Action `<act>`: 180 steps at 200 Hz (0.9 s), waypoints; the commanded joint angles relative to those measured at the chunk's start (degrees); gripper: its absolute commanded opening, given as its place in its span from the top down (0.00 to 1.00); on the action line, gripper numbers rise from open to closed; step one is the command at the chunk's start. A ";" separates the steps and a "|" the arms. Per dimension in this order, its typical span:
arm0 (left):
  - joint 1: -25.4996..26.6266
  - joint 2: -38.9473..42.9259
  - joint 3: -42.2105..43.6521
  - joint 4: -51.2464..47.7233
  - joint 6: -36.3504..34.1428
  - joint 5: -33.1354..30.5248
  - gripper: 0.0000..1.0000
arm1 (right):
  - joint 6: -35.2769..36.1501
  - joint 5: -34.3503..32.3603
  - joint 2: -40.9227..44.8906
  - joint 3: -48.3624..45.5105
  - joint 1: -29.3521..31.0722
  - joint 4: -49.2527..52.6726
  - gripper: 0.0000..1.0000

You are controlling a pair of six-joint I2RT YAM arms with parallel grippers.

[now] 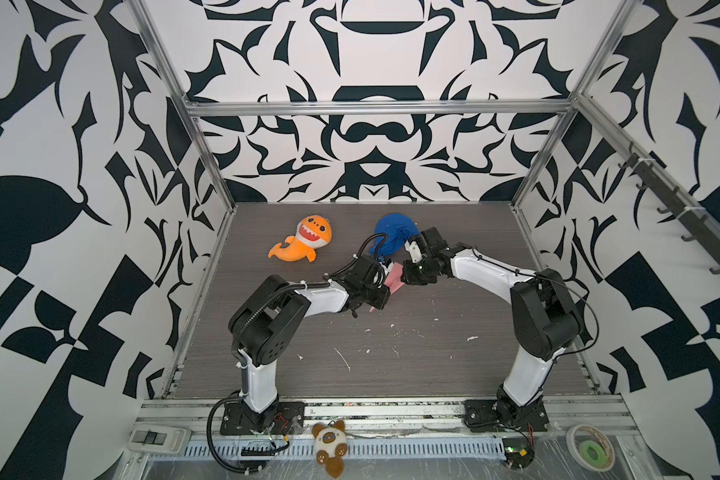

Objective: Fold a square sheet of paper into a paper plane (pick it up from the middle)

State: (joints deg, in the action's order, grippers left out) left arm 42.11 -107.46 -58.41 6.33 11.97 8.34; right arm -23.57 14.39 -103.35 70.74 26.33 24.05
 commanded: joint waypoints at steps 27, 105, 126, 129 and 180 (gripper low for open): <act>-0.54 -3.25 -3.89 -3.60 0.56 3.56 0.92 | 1.77 0.89 0.66 -0.11 -1.01 -0.51 0.80; -1.66 -4.60 -6.21 -7.54 3.16 8.12 0.96 | 5.49 5.21 0.04 -1.66 -2.16 -2.01 0.80; -2.50 -4.17 -5.43 -6.53 5.45 9.69 0.97 | 6.34 7.88 -0.45 -1.82 -2.16 -3.47 0.80; -2.67 -4.07 -5.36 -6.36 5.92 10.16 0.97 | 6.40 8.36 -0.45 -1.85 -2.16 -3.75 0.80; -4.14 -3.90 -3.75 -3.57 12.05 15.99 0.90 | 7.92 15.10 -2.50 -2.01 -2.34 -5.99 0.80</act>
State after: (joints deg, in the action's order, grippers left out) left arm 38.37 -111.09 -63.35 1.58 20.43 20.67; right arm -17.43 24.97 -104.60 68.77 24.12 19.66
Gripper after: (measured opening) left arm 0.072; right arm 0.198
